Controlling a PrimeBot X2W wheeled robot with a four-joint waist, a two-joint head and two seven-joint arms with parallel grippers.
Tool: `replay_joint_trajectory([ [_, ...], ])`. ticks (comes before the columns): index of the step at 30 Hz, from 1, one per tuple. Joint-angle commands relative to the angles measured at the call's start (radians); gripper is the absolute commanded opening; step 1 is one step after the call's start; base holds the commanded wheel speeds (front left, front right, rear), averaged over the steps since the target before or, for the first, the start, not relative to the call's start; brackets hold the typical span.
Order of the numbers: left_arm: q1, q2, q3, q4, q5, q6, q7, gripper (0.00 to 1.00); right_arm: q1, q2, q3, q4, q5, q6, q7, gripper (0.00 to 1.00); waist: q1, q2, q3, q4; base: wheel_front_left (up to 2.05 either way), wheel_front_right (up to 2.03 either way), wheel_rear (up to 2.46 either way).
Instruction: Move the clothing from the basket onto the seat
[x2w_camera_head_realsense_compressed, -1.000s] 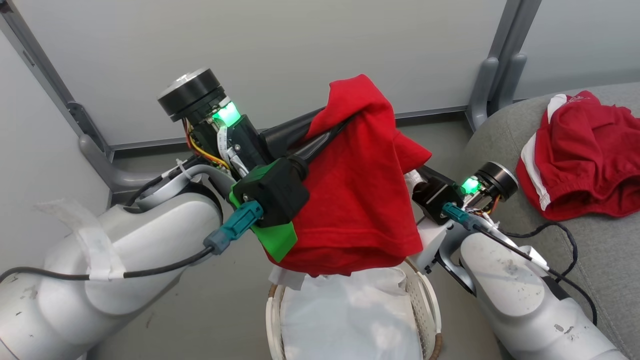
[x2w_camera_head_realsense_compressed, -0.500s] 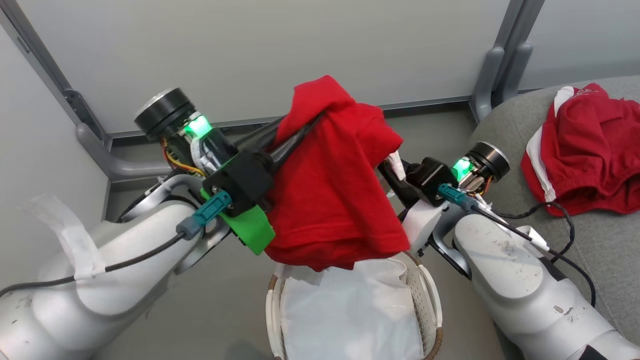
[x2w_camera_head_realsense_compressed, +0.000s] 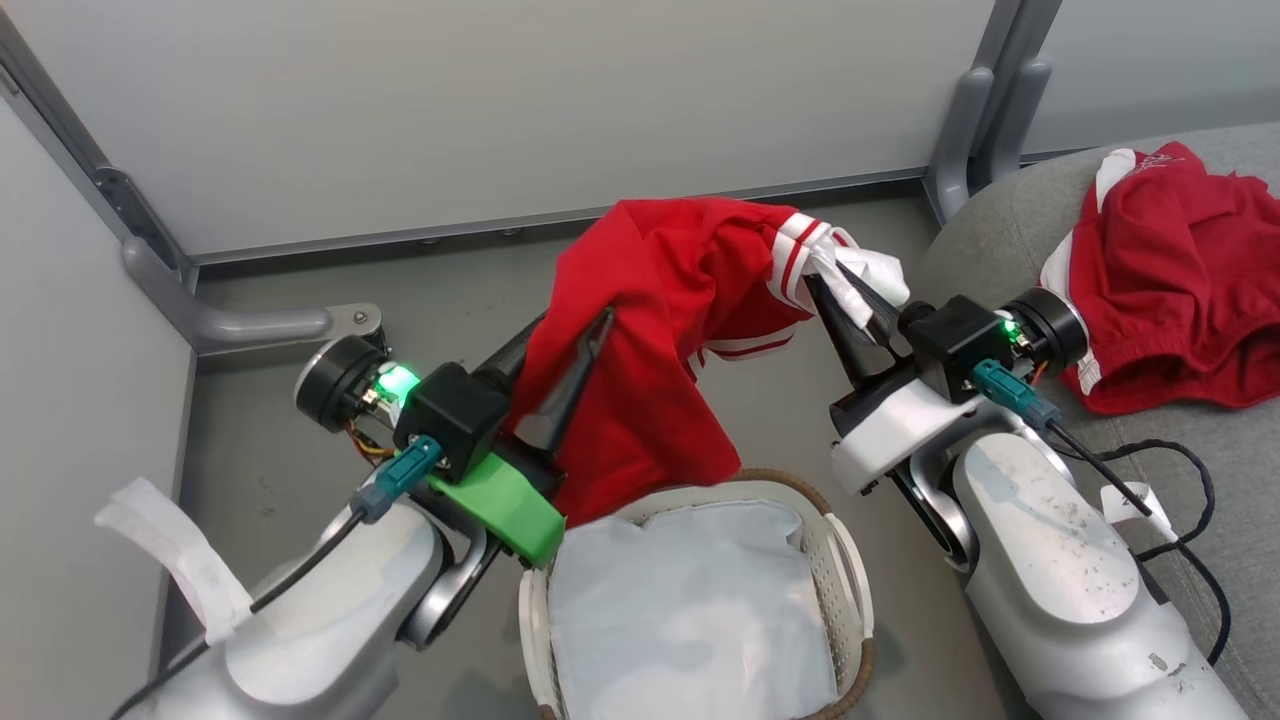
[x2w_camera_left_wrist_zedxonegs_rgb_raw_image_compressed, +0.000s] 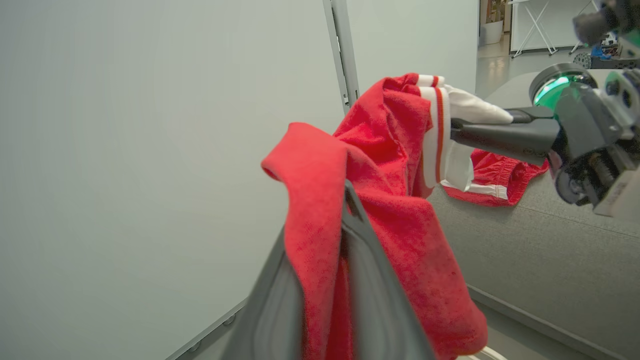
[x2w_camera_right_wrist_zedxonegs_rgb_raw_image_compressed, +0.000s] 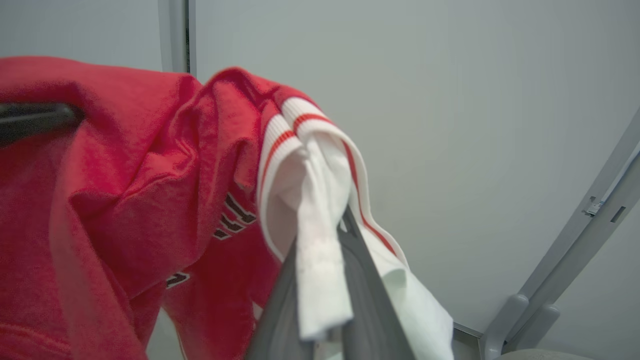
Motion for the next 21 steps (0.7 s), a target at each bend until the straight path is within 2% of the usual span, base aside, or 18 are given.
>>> replay_joint_trajectory([
  [1,0.045,-0.015,0.030,-0.002,-0.003,0.005,-0.004,1.00,0.020,0.001,-0.010,-0.015,-0.002,-0.001,-0.002,0.00,0.0000,0.0111,0.002,-0.001,0.00,0.00,0.00],
  [6,0.166,-0.081,0.127,0.014,0.047,-0.022,-0.004,1.00,0.046,0.009,-0.049,-0.065,-0.016,-0.001,-0.002,0.00,0.0000,0.0111,0.004,-0.002,0.00,0.00,0.00],
  [12,0.269,-0.141,0.215,0.042,0.120,-0.077,-0.003,1.00,0.072,0.011,-0.088,-0.105,-0.030,-0.001,-0.002,0.00,0.0000,0.0111,0.002,-0.001,0.00,0.00,0.00],
  [21,0.357,-0.212,0.305,0.061,0.206,-0.136,-0.003,1.00,0.090,0.003,-0.149,-0.139,-0.051,-0.001,-0.002,0.00,0.0000,0.0111,-0.002,-0.004,0.00,0.00,0.00],
])
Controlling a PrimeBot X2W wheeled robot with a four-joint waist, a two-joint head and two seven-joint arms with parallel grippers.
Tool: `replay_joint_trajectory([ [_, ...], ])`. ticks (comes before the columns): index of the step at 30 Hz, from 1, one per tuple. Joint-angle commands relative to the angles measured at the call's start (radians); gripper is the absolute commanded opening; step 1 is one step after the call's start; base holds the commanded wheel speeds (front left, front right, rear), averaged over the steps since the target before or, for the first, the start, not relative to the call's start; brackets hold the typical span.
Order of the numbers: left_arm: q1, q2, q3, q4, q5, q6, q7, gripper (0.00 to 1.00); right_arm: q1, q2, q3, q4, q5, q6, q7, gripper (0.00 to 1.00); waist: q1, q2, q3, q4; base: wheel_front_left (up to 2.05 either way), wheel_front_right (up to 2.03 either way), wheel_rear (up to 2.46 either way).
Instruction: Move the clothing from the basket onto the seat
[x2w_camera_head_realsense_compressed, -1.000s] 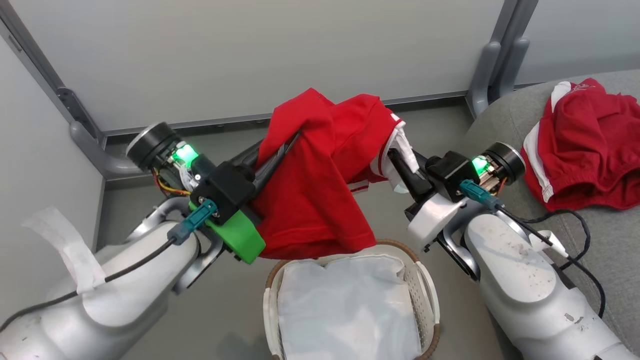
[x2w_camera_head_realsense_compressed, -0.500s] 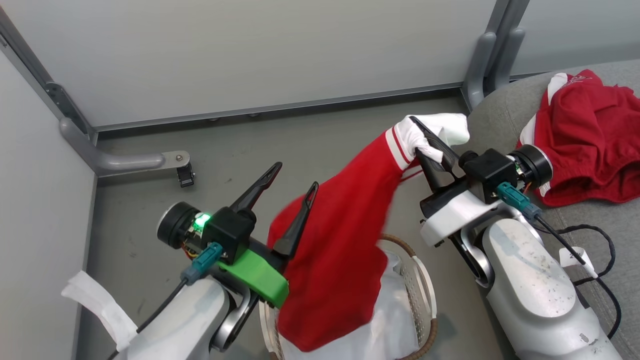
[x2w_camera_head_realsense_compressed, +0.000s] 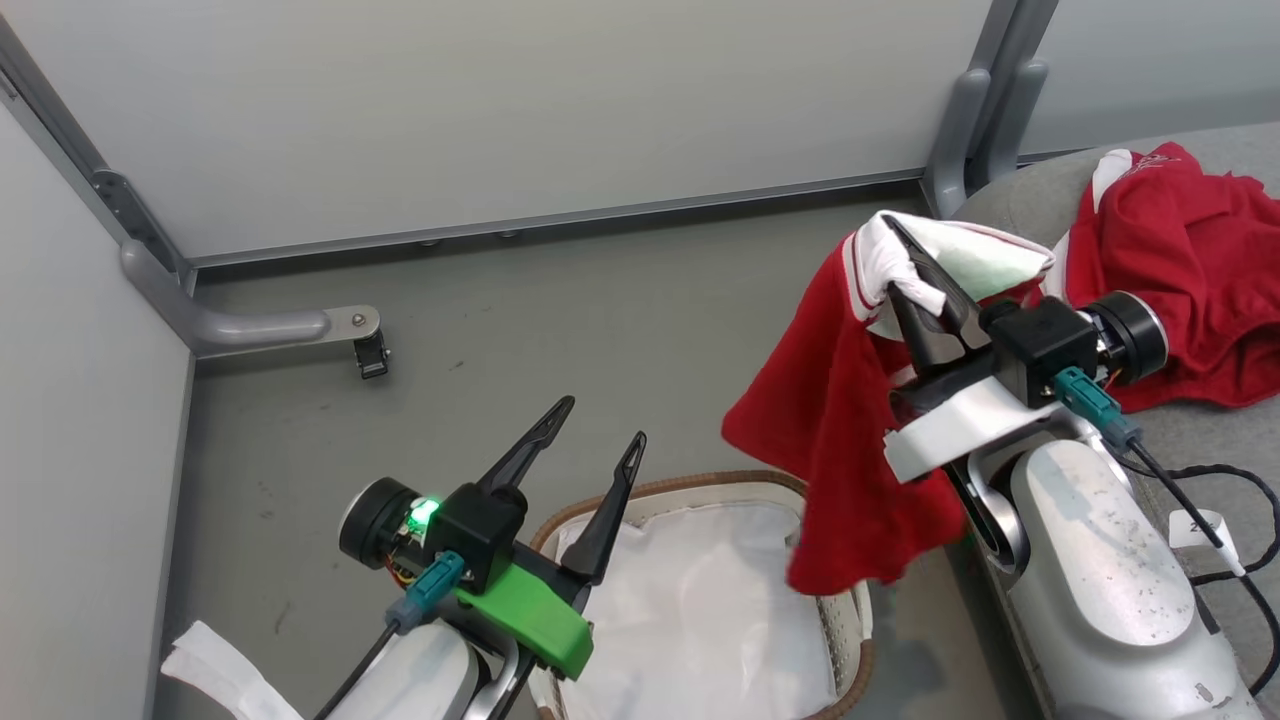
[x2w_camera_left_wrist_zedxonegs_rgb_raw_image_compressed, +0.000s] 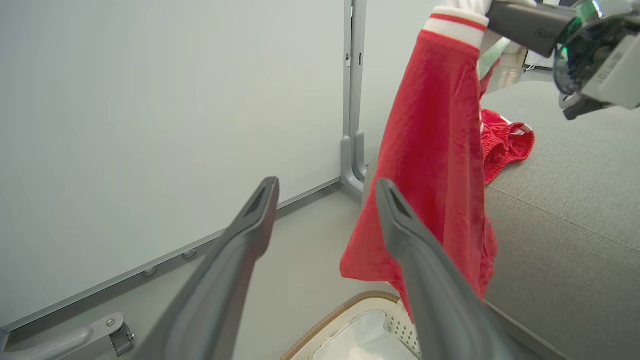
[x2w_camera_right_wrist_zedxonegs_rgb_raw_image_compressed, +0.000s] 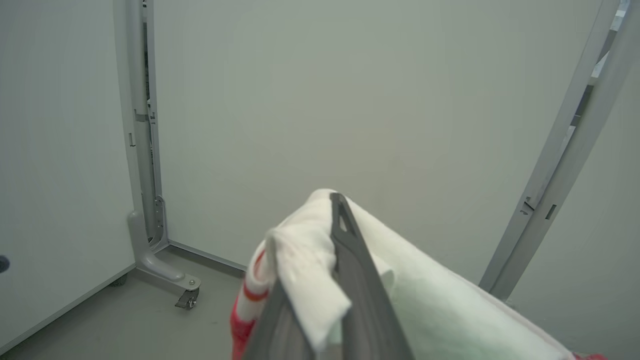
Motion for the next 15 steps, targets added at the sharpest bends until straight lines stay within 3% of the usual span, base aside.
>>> replay_joint_trajectory([
  [1,0.021,-0.009,0.014,0.003,0.012,-0.009,-0.001,1.00,0.009,-0.005,-0.010,-0.010,-0.006,-0.001,-0.002,0.00,0.0000,0.0111,0.000,-0.002,0.00,0.00,0.00],
  [9,0.053,-0.056,0.052,0.011,0.065,-0.040,-0.001,1.00,-0.005,-0.013,-0.072,-0.044,-0.013,-0.001,-0.002,0.00,0.0000,0.0111,0.007,-0.027,0.00,0.00,0.00],
  [15,0.061,-0.062,0.076,0.014,0.097,-0.052,-0.001,1.00,-0.019,-0.016,-0.105,-0.086,-0.017,-0.001,-0.002,0.00,0.0000,0.0111,0.035,-0.108,0.00,0.00,0.00],
])
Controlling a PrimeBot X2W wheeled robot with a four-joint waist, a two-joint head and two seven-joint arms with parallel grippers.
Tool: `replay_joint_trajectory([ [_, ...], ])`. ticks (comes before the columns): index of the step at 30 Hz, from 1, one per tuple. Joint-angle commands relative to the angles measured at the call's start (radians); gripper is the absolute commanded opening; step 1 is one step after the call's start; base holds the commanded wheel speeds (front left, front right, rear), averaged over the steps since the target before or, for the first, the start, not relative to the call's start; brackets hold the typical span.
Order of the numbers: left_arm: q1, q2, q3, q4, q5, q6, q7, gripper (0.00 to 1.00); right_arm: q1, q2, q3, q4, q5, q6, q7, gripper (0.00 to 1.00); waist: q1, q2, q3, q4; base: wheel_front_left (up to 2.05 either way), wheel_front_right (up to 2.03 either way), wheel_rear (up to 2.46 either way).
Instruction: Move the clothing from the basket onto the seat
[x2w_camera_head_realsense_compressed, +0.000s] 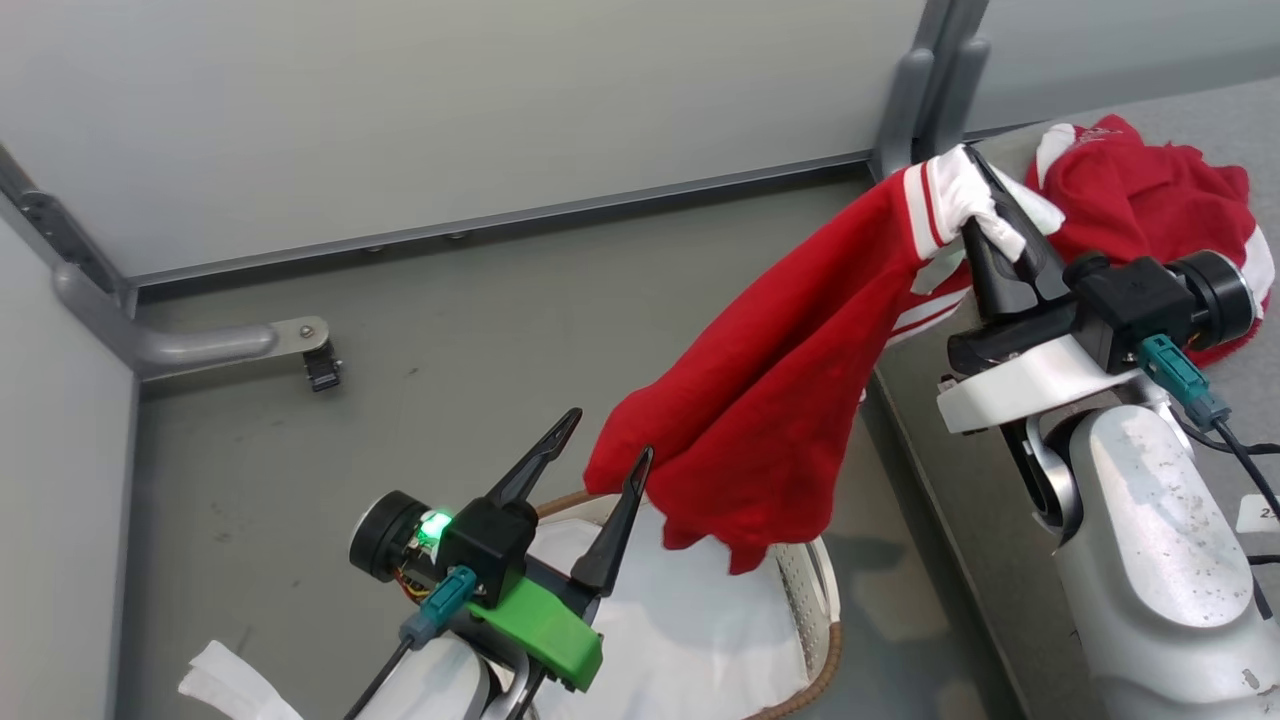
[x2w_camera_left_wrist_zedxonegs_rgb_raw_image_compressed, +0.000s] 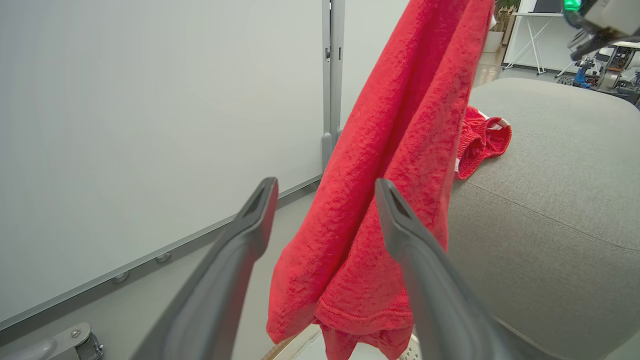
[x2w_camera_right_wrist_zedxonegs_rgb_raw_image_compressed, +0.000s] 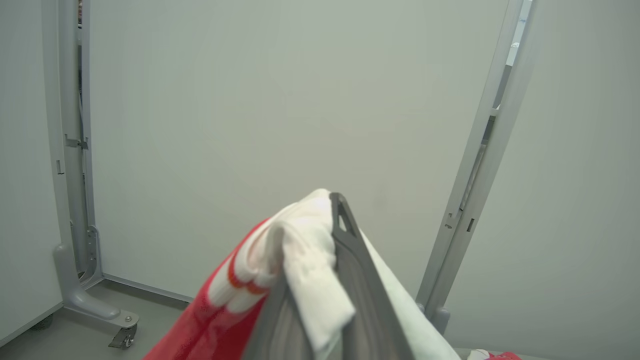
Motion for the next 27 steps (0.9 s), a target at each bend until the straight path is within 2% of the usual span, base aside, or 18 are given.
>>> replay_joint_trajectory([
  [1,0.008,0.002,0.007,0.002,0.015,-0.004,-0.001,1.00,-0.004,-0.003,-0.005,-0.012,-0.001,-0.001,-0.002,0.00,0.0000,0.0111,0.028,-0.064,0.00,0.00,0.00],
  [14,-0.039,0.027,0.002,0.016,0.048,-0.012,-0.001,1.00,0.024,0.008,-0.046,-0.039,0.001,-0.001,-0.002,0.00,0.0000,0.0111,0.131,-0.308,0.00,0.00,0.00],
  [20,-0.062,0.043,-0.028,0.021,0.049,-0.012,-0.001,1.00,0.035,0.016,-0.059,-0.017,-0.001,-0.001,-0.002,0.00,0.0000,0.0111,0.161,-0.360,0.00,0.00,0.00],
  [27,-0.081,0.053,-0.051,0.017,0.048,-0.012,-0.001,1.00,0.006,0.028,-0.089,0.008,0.032,-0.001,-0.002,0.00,0.0000,0.0111,0.189,-0.360,0.00,0.00,0.00],
])
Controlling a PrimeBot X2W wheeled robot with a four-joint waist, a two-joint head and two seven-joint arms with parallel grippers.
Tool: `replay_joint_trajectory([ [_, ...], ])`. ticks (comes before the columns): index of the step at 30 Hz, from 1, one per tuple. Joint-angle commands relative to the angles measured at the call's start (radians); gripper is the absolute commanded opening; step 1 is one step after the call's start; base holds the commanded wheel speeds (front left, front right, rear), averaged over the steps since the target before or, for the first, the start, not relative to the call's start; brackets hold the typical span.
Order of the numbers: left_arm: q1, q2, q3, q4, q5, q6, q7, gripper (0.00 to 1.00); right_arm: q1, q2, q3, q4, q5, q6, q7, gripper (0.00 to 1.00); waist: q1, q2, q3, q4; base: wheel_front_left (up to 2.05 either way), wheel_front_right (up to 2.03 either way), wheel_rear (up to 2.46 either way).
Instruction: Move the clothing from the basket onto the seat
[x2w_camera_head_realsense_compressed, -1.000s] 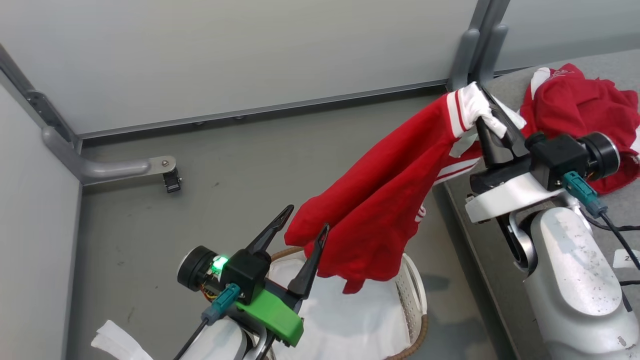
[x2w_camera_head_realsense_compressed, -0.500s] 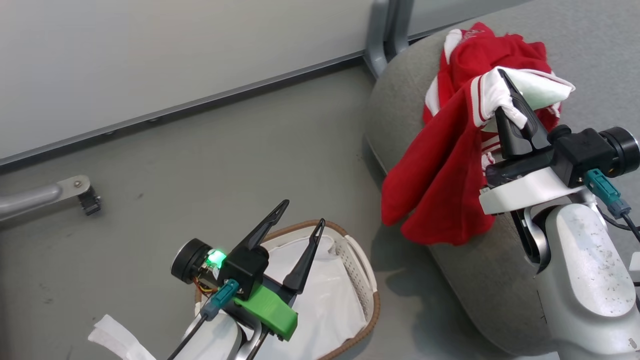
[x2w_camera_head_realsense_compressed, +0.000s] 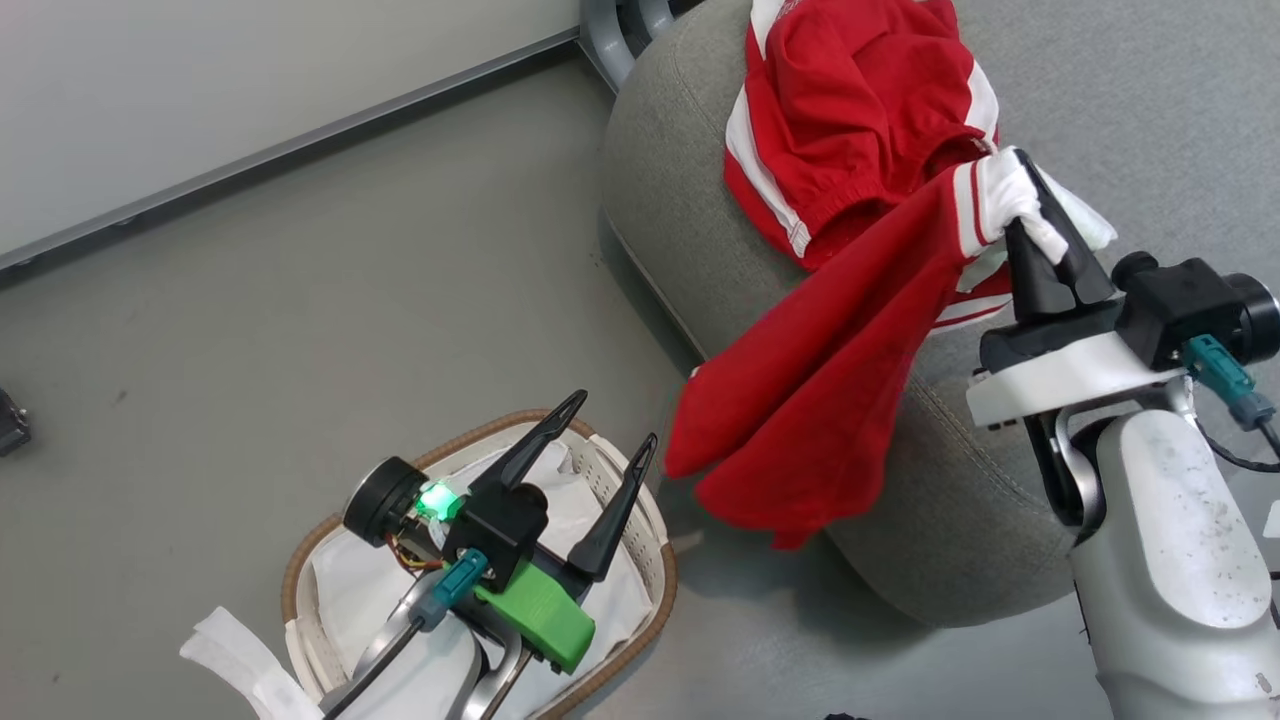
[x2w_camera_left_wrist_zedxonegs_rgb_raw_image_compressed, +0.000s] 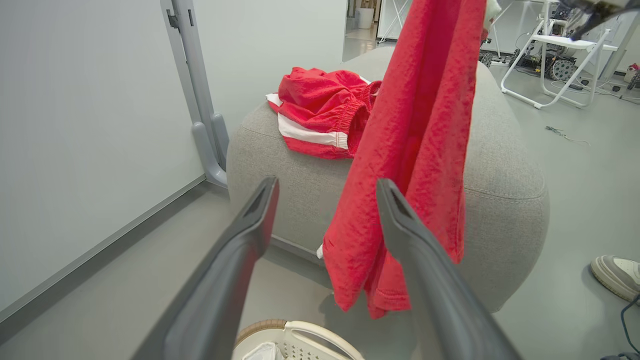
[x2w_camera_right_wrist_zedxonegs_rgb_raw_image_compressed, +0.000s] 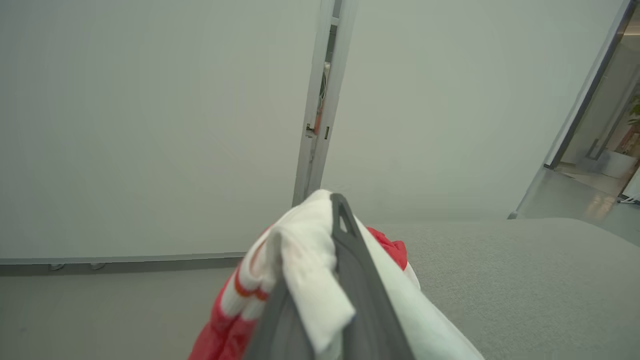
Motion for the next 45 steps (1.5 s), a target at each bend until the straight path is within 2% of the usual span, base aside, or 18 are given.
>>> replay_joint_trajectory([
  [1,-0.017,0.010,-0.004,0.000,0.000,-0.003,-0.001,1.00,-0.031,0.006,-0.010,0.001,0.017,-0.001,-0.002,0.00,0.0000,0.0111,0.025,-0.006,0.00,0.00,0.00],
  [7,-0.032,0.026,-0.002,-0.015,0.006,-0.003,-0.001,1.00,-0.194,0.014,-0.068,0.054,0.119,-0.001,-0.002,0.00,0.0000,0.0111,0.058,0.022,0.00,0.00,0.00],
  [10,-0.041,0.034,0.000,-0.022,0.013,-0.003,-0.001,1.00,-0.327,-0.028,-0.111,0.080,0.117,-0.001,0.021,0.00,0.0000,0.0111,0.077,0.038,0.00,0.00,0.00],
  [12,-0.048,0.038,-0.004,-0.029,0.019,-0.003,-0.001,1.00,-0.422,-0.063,-0.142,0.093,0.104,-0.001,0.051,0.00,0.0000,0.0111,0.093,0.051,0.00,0.00,0.00],
  [16,-0.064,0.050,-0.014,-0.042,0.029,-0.003,-0.001,1.00,-0.631,-0.181,-0.213,0.128,0.077,-0.001,0.117,0.00,0.0000,0.0111,0.133,0.088,0.00,0.00,0.00],
  [22,-0.098,0.089,-0.012,-0.076,0.046,0.000,0.010,1.00,-0.878,-0.364,-0.292,0.193,-0.063,-0.001,0.178,0.00,0.0000,0.0111,0.220,0.140,0.00,0.00,0.00],
  [26,-0.118,0.110,-0.010,-0.119,0.056,0.002,0.030,1.00,-0.934,-0.422,-0.348,0.249,-0.132,-0.001,0.160,0.00,0.0000,0.0111,0.280,0.173,0.00,0.00,0.00],
  [32,-0.140,0.135,-0.012,-0.175,0.069,0.009,0.069,1.00,-0.808,-0.377,-0.458,0.377,-0.163,-0.001,0.076,0.00,0.0000,0.0111,0.357,0.199,0.00,0.00,0.00],
  [38,-0.146,0.157,-0.025,-0.218,0.086,0.013,0.104,1.00,-0.660,-0.265,-0.585,0.535,-0.195,-0.001,0.009,0.00,0.0000,0.0111,0.405,0.206,0.00,0.00,0.00],
  [42,-0.140,0.167,-0.033,-0.235,0.089,0.014,0.121,1.00,-0.585,-0.210,-0.604,0.598,-0.226,-0.001,-0.002,0.00,0.0000,0.0111,0.416,0.200,0.00,0.00,0.00],
  [45,-0.135,0.175,-0.033,-0.240,0.088,0.019,0.129,1.00,-0.532,-0.165,-0.602,0.580,-0.238,-0.001,-0.002,0.00,0.0000,0.0111,0.416,0.190,0.00,0.00,0.00],
])
